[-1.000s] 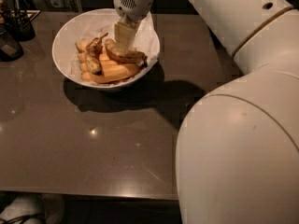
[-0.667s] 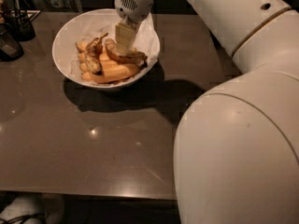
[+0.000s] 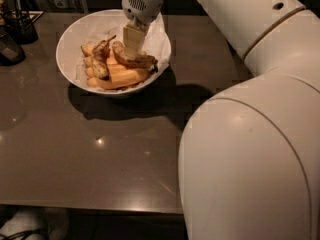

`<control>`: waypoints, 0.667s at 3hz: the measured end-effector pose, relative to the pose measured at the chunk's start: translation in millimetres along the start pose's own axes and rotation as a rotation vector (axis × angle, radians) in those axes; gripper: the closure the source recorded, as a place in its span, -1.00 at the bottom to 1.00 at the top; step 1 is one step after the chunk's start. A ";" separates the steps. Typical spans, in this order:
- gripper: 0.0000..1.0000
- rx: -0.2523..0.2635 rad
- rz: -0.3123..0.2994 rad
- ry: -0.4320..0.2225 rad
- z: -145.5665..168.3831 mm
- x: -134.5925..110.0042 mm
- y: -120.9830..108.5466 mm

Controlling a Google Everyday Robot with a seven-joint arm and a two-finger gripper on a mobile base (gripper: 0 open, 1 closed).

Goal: Pick banana from white bowl

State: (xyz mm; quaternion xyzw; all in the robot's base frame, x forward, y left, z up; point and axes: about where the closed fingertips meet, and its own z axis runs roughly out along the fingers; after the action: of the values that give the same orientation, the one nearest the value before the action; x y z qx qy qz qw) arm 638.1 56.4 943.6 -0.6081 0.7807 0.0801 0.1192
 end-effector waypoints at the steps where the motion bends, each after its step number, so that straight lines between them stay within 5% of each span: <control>1: 0.10 0.005 0.002 0.007 -1.6 -1.2 -2.1; 2: 0.08 0.015 0.005 0.010 -4.6 -2.9 -4.2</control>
Offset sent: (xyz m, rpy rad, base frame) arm -0.0159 -0.0199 0.0118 -0.0881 0.0634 -0.0023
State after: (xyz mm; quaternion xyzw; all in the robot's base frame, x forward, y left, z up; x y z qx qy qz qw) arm 642.4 56.8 948.9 -0.6058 0.7833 0.0713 0.1198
